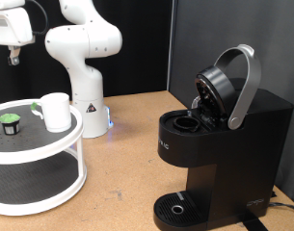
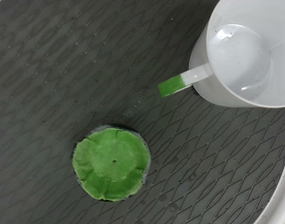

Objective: Make a cup of coffee with the keurig machine

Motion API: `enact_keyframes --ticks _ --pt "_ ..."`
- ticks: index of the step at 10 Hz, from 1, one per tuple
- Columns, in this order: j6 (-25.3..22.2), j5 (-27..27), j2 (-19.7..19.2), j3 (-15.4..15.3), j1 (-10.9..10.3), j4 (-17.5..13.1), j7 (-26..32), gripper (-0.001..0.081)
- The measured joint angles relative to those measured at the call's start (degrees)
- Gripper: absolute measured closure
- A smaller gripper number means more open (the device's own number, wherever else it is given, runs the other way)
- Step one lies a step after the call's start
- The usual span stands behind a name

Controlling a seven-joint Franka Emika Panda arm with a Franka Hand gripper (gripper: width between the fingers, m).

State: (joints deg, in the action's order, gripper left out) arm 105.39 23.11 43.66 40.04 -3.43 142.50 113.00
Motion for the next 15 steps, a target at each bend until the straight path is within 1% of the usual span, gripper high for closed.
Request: enact_keyframes --ticks 2,6,10,12,15 --pt "2.5 0.5 0.3 1.2 0.0 2.0 1.8 0.0003" --pt "6.5 3.3 -0.8 2.9 0.0 5.7 2.0 0.0003" --pt "11.8 6.1 -2.9 5.0 0.2 8.4 1.7 0.0003" --pt "14.7 6.7 -4.1 5.8 0.3 10.0 1.3 0.0003" --pt "18.3 7.9 -5.6 6.5 0.5 12.7 1.2 0.0003"
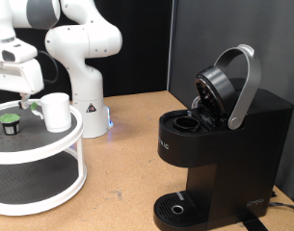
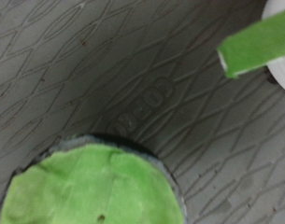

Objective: Make a cup of coffee with the keurig machine

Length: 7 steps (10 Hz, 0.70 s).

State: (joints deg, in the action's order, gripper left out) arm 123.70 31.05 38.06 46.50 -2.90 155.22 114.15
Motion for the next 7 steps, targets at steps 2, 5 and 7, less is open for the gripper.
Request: enact_keyframes --ticks 2,5,7 --pt "1.6 1.1 -0.8 0.2 0.6 1.5 -0.1 0.0003" --pt "4.6 2.5 -1.6 1.1 1.6 3.0 -0.1 0.0003" --pt "6.5 2.7 -2.6 1.6 1.8 3.4 -0.4 0.0003"
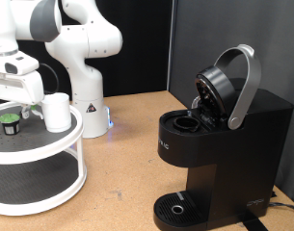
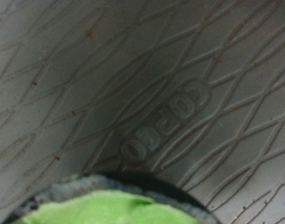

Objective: Make a cup of coffee with the keurig machine

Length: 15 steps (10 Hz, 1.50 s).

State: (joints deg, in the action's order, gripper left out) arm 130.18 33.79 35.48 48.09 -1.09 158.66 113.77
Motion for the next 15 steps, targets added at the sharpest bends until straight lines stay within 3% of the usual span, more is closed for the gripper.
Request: enact_keyframes --ticks 8,9,10,11,12,13,14,15 --pt "2.9 -0.1 -2.0 0.6 0.1 0.1 -0.4 0.0003" --pt "2.9 -0.1 -2.0 0.7 0.1 0.1 -0.4 0.0102" --pt "2.9 -0.2 -2.0 0.8 0.0 0.1 -0.4 0.0102" --pt "2.9 -0.3 -2.0 0.9 0.0 -0.1 -0.4 0.0304" --pt "2.8 -0.3 -2.0 1.0 0.0 -0.2 -0.4 0.0439" --pt "2.8 -0.4 -2.1 1.1 0.0 -0.2 -0.4 0.0439" --pt "2.8 -0.5 -2.1 1.2 -0.1 -0.2 -0.4 0.0615" --pt "2.8 -0.6 -2.2 1.2 -0.2 -0.2 -0.4 0.0615"
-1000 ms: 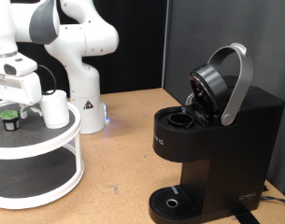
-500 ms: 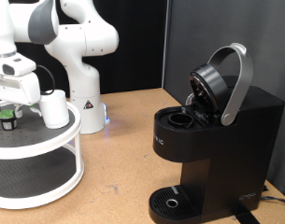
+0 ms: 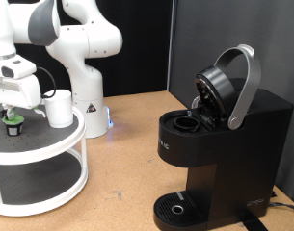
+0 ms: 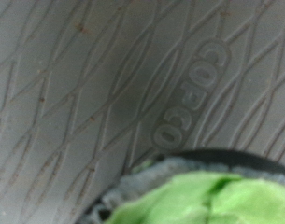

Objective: Make a cup of coffee with the keurig machine

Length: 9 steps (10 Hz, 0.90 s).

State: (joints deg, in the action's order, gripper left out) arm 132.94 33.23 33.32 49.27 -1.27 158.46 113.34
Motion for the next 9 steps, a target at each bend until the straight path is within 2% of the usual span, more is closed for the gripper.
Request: enact_keyframes --ticks 1,9 --pt "0.0 -0.1 0.0 0.0 0.0 0.0 0.0 0.0736" --pt "-0.3 -0.7 0.0 0.0 -0.2 -0.2 0.2 0.0736"
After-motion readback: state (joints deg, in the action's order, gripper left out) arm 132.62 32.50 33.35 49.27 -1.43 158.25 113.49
